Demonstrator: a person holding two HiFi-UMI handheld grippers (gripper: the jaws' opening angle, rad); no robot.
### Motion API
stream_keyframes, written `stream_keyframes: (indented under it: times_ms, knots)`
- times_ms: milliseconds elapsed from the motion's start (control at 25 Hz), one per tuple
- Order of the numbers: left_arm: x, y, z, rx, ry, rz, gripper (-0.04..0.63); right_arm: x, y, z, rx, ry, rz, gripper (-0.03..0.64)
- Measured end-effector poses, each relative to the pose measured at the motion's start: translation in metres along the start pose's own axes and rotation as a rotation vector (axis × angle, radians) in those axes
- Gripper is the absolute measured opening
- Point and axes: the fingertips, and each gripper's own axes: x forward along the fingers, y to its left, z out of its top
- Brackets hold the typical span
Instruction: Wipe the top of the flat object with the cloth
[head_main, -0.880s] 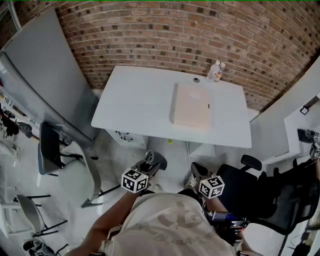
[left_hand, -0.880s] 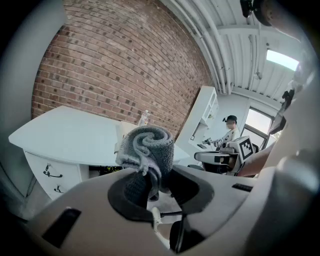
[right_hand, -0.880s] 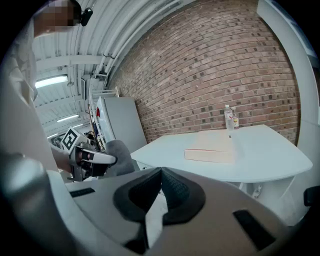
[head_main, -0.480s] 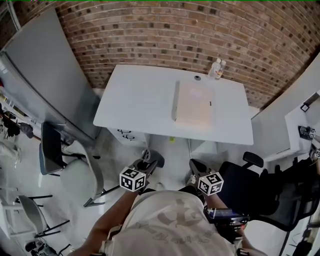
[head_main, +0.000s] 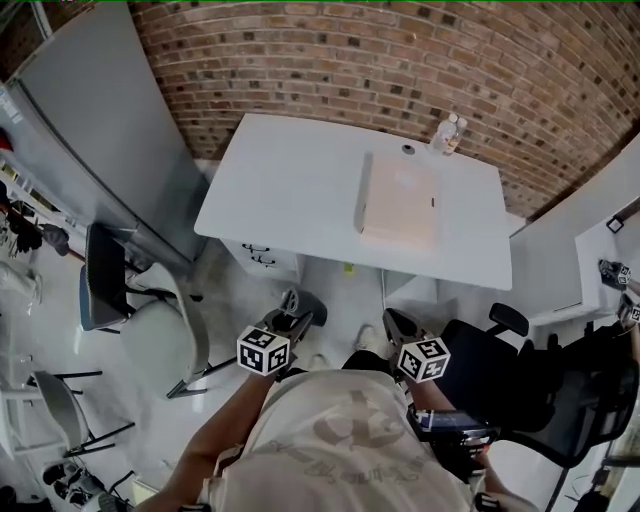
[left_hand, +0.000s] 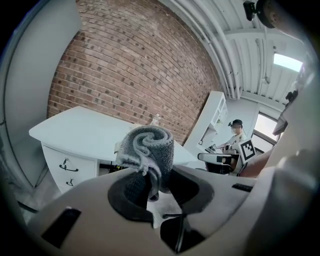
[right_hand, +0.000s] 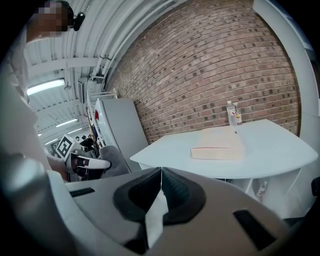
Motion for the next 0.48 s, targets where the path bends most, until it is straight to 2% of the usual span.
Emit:
stream_keyframes:
  times_ms: [320, 480]
  knots:
    - [-0.012, 0.023, 0.007, -0.041, -0.013, 0.054, 0.097, 0.021, 0.004, 0.017, -0.004, 0.006, 0.012, 0.021]
    - [0.003, 0.025, 0.011, -0.039, 0.009, 0.04, 0.097, 0.026, -0.007, 0.015, 0.016, 0.015, 0.001, 0.021]
